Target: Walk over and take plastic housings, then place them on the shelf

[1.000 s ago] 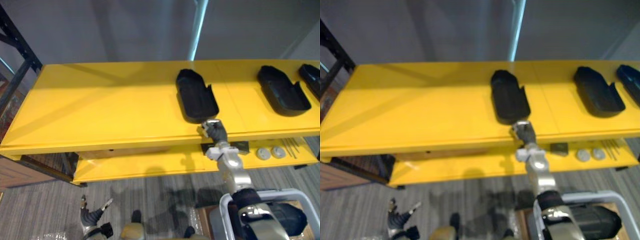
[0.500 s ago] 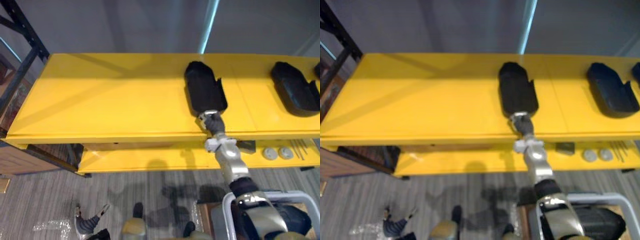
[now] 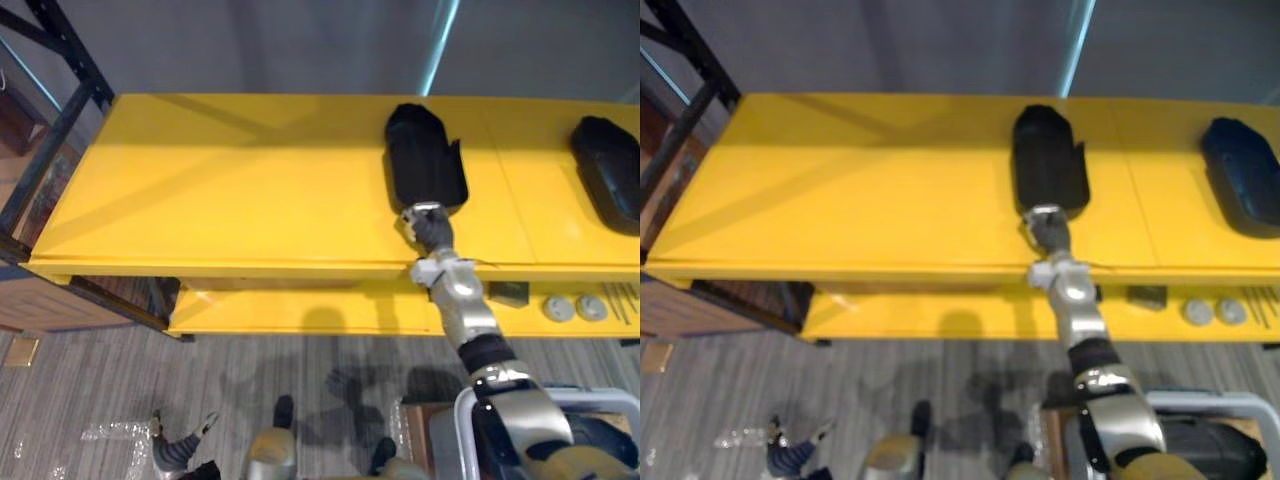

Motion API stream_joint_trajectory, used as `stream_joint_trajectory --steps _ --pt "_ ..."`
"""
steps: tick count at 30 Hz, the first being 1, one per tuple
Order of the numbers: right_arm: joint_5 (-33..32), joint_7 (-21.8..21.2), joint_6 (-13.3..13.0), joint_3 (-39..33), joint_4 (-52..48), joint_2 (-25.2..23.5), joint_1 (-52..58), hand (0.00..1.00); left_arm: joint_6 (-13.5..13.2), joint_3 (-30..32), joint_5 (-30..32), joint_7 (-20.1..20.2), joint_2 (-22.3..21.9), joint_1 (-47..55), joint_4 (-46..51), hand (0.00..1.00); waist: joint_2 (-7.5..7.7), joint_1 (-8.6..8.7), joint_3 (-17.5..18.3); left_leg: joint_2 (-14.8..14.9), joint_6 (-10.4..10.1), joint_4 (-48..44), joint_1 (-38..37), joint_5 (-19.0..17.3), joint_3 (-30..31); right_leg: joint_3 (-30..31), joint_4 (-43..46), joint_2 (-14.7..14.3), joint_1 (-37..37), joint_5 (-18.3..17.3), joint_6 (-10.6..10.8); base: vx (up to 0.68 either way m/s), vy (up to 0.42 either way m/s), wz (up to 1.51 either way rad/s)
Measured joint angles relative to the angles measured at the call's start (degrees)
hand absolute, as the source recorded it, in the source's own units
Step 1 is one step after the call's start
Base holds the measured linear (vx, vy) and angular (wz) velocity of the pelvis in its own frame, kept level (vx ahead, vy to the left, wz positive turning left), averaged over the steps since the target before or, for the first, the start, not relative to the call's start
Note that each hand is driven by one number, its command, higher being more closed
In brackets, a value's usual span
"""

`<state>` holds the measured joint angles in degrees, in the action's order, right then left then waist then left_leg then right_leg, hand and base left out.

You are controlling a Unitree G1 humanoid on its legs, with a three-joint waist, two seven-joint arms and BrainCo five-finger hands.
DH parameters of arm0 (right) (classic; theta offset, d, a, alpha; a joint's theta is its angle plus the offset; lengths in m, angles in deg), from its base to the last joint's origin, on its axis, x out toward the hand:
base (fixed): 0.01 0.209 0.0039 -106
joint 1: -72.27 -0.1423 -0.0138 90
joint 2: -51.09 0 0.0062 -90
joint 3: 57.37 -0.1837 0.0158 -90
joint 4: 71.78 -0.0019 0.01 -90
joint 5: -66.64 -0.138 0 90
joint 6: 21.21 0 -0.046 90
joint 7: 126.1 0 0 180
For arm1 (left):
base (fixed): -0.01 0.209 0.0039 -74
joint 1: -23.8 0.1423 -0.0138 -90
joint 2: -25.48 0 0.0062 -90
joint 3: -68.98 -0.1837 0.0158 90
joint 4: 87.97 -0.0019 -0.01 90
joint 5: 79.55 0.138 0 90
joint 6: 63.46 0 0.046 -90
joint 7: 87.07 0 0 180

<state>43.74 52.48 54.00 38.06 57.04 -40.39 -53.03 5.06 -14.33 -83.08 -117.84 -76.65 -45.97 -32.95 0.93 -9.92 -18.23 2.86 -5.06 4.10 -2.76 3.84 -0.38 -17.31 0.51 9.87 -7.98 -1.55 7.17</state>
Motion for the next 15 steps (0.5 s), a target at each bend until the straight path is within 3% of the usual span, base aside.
stream_joint_trajectory --steps 2,8,11,15 --pt "0.0 0.0 0.0 0.0 -0.9 0.0 0.5 0.0 -0.4 0.0 0.0 0.0 0.0 0.0 0.0 0.0 0.01 0.05 0.0 0.0 0.0 0.0 0.0 0.0 -0.1 0.1 0.0 0.0 0.0 0.0 0.0 0.0 0.0 0.0" --pt "3.1 0.0 2.4 2.7 -32.8 -0.3 17.3 0.0 -1.1 2.3 0.0 -0.1 -0.8 0.3 0.1 0.0 1.26 1.52 -0.1 0.8 -0.2 0.1 0.7 -0.5 -2.4 2.5 0.3 -0.5 2.3 0.0 0.0 0.0 -0.007 -0.17" --pt "3.5 0.1 1.7 0.6 -49.7 -0.1 25.9 0.0 -1.9 5.6 0.0 -0.3 -2.1 0.6 0.8 0.0 2.73 4.71 0.1 0.9 -0.2 -0.5 0.6 -1.3 -4.0 3.9 0.9 -0.5 3.1 0.1 0.0 0.02 -0.006 -0.29" --pt "0.9 -1.3 -2.2 -9.7 -62.8 0.2 31.8 0.0 -2.8 6.9 0.1 -0.8 -2.0 0.6 1.0 0.0 5.27 7.46 1.9 1.1 -0.2 -0.7 -0.6 -2.6 -7.3 7.1 1.2 -0.5 4.0 0.1 0.0 0.01 0.018 -0.43"
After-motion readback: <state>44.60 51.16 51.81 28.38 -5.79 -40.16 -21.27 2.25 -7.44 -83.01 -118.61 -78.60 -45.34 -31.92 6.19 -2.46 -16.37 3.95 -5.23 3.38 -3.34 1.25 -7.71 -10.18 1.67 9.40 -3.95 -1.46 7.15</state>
